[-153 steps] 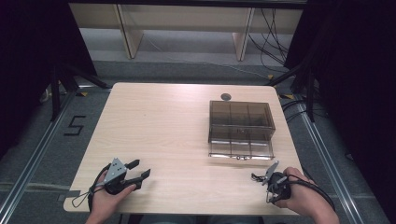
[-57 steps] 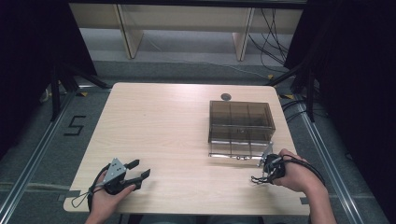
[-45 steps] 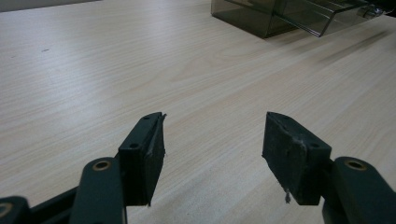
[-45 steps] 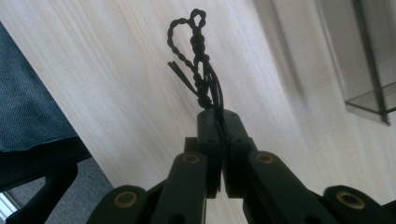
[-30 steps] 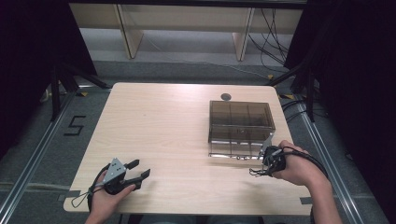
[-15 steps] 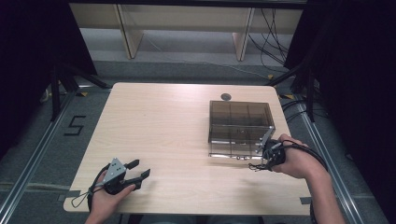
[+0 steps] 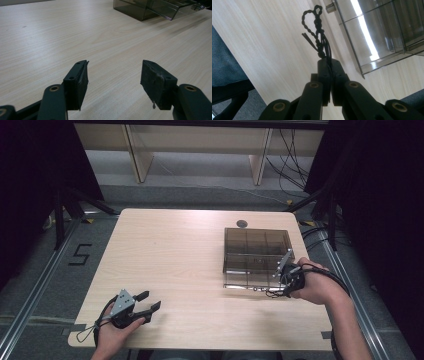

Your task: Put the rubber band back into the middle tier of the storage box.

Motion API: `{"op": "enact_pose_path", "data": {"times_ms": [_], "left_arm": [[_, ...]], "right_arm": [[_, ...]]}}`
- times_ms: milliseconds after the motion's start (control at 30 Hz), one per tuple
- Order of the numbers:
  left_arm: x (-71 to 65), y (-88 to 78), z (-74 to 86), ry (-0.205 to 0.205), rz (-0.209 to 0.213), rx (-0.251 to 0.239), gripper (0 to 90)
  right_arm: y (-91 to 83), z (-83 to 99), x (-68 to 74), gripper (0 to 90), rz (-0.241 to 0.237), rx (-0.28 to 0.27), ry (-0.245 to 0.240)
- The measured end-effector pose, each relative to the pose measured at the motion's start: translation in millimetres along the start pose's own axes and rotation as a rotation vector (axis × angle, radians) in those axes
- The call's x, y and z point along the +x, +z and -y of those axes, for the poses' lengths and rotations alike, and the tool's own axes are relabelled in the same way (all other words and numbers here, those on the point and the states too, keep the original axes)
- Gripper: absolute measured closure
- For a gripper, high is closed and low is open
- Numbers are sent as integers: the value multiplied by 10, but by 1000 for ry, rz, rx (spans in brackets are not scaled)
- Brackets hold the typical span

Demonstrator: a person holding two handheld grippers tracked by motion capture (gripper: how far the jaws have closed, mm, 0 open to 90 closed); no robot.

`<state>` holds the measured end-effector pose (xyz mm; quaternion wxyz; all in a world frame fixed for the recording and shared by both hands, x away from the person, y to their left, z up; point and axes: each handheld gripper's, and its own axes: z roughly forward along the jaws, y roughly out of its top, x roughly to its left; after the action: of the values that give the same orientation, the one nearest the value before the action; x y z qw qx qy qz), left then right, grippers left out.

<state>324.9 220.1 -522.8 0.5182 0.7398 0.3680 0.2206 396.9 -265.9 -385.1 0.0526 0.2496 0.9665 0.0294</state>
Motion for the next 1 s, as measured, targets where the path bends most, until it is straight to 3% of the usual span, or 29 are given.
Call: {"op": "enact_pose_path", "data": {"times_ms": [133, 200, 400, 500, 533, 600, 667, 800, 867, 1000], "left_arm": [[3, 1, -1, 2, 2, -1, 382], [4, 1, -1, 1, 2, -1, 382], [3, 1, -1, 2, 2, 0, 382], [4, 2, -1, 1, 2, -1, 382], [4, 2, -1, 1, 2, -1, 382], [3, 1, -1, 2, 2, 0, 382], [3, 1, -1, 1, 2, -1, 382], [4, 1, -1, 0, 2, -1, 382], [4, 1, -1, 1, 2, -1, 382], [0, 1, 1, -8, 1, -2, 382]], "right_arm": [[-6, -20, -48, 887, -11, 0, -20], [-7, -23, -54, 887, -8, 2, 2], [-23, -42, -85, 887, -3, -1, 7], [-25, -49, -121, 887, -11, 1, -19], [-37, -46, -106, 887, -2, -1, 16], [-39, -58, -153, 887, -4, -13, -15], [-52, -62, -161, 887, -6, -8, 3], [-52, -70, -207, 887, -12, -13, -10], [-56, -70, -205, 887, -4, -7, 29], [-60, -76, -247, 887, -4, -17, -3]]}}
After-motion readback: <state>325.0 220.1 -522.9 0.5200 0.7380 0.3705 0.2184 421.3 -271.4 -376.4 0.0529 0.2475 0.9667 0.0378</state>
